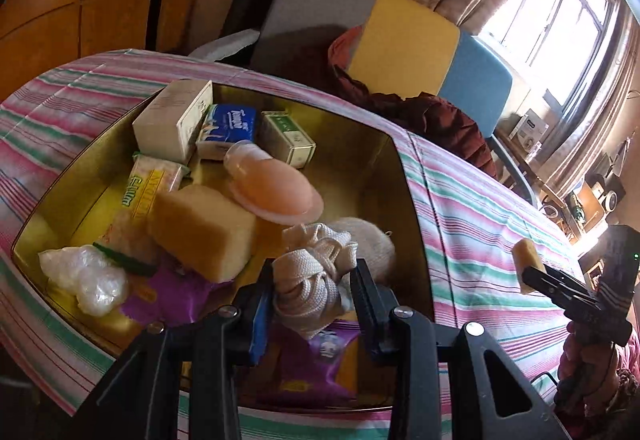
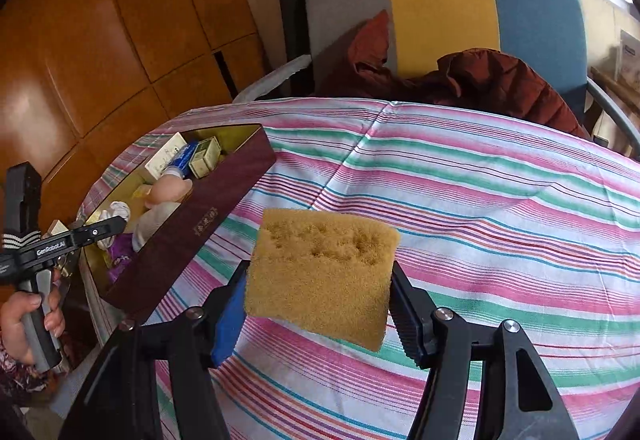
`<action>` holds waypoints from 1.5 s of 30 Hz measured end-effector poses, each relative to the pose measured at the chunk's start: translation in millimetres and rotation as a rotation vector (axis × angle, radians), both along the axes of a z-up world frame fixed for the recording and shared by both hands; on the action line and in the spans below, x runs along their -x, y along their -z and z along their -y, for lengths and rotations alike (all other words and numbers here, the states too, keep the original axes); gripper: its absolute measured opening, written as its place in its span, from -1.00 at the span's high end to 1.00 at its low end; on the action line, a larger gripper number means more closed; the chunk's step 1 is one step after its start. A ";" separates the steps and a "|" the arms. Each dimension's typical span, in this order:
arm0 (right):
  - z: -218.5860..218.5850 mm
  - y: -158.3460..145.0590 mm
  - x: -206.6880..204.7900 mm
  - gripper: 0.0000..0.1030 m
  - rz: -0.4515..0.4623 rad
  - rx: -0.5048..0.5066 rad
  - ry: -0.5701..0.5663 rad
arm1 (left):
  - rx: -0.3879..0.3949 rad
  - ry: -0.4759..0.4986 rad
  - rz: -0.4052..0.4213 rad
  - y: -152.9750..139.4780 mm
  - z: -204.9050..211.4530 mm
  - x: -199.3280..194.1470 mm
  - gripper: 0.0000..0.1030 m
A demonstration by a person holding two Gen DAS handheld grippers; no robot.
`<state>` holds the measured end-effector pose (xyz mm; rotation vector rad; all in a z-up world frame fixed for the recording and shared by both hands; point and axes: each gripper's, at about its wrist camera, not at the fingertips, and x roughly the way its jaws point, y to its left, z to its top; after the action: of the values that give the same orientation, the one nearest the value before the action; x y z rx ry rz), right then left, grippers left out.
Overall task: Organize objects
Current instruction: 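Release the rope knot into the tray with the left gripper while the right carries the sponge, then lower the yellow sponge into the gold tray and open the right gripper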
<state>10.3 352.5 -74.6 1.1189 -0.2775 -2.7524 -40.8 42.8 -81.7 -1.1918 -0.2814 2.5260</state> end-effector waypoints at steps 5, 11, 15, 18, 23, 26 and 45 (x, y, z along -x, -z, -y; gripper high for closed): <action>6.6 3.0 -2.4 -0.27 -0.008 0.001 -0.030 | 0.071 -0.062 0.004 6.3 8.3 -1.1 -0.02; 13.7 6.3 -0.2 -0.27 0.027 0.006 -0.030 | 0.037 -0.091 -0.065 0.8 19.9 -17.2 -0.03; 28.2 -2.8 2.0 -0.27 0.023 0.002 -0.044 | 0.013 -0.103 -0.099 -5.4 20.3 -24.6 -0.03; 44.2 -8.7 8.7 -0.28 0.031 0.006 -0.060 | -0.011 -0.095 -0.084 -5.5 17.9 -26.2 -0.03; 82.4 -20.9 25.2 -0.28 0.017 -0.045 -0.127 | 0.020 -0.098 -0.019 -4.2 11.1 -30.0 -0.03; 105.5 -28.6 38.8 -0.28 0.011 -0.079 -0.164 | 0.062 -0.101 -0.018 -6.3 8.8 -33.9 -0.03; 183.2 -17.5 149.8 -0.31 0.083 -0.292 -0.225 | 0.083 -0.199 -0.016 -18.2 39.8 -26.2 -0.03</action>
<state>-139.5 169.3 -57.1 1.2461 0.2358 -2.6047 -14.6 3.0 -63.5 -1.2285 -0.3073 2.7414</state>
